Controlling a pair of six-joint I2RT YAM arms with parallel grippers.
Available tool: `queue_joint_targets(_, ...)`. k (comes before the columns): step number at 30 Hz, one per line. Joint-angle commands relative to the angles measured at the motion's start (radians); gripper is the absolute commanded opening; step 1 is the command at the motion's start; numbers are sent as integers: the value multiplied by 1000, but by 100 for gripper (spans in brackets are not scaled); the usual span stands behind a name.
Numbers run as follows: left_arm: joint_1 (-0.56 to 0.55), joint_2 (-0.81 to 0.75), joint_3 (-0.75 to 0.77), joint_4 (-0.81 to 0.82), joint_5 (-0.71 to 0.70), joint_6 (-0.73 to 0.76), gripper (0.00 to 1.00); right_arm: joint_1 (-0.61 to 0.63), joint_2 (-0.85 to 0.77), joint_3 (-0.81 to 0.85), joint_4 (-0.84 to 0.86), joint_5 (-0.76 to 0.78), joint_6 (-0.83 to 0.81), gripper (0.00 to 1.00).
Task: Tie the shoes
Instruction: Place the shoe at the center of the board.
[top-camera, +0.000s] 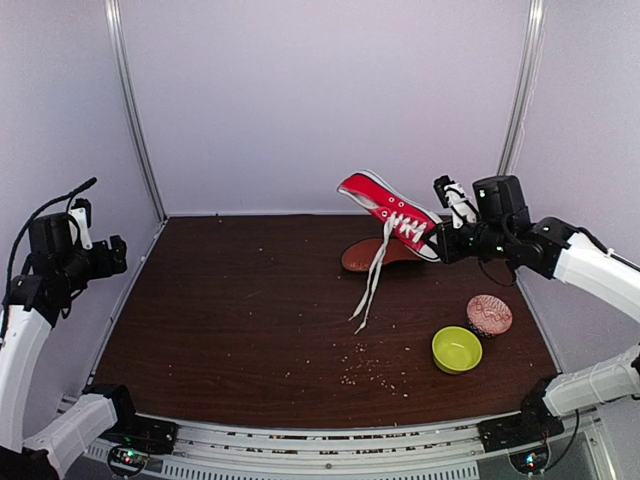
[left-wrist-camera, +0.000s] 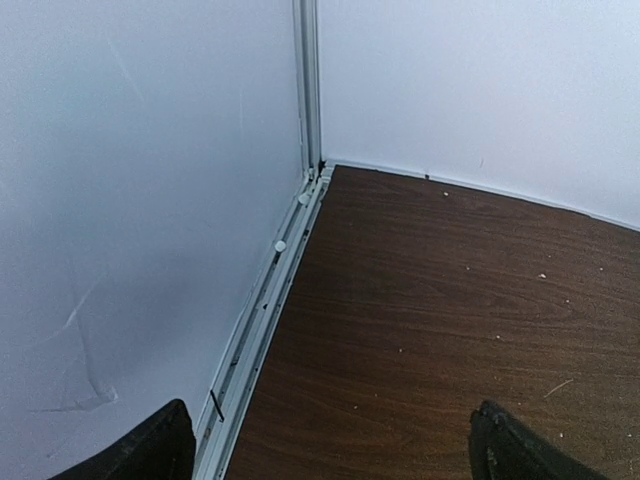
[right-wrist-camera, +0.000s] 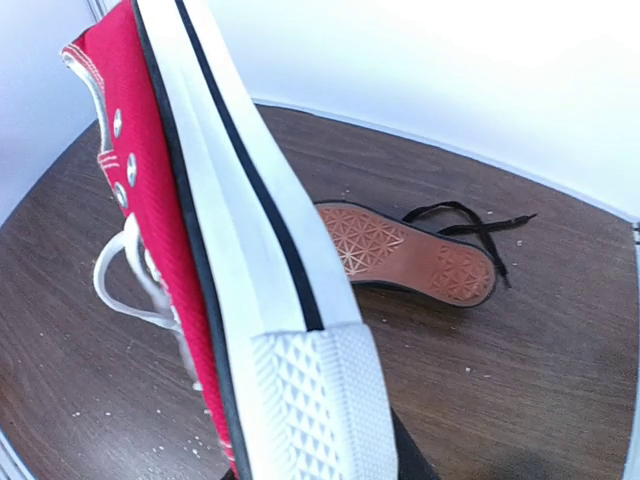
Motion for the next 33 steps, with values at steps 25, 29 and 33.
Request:
queue_joint_targets(25,7,41,1,21,119,-11,98,649,-90,18,-90,-196,214,0)
queue_joint_targets(29,8,51,1,21,134,-9,98,616,83,11,-63,-237,166,0)
queue_joint_targets(33,4,51,-12,45,200,1,95,581,244,21,-41,-302,113,0)
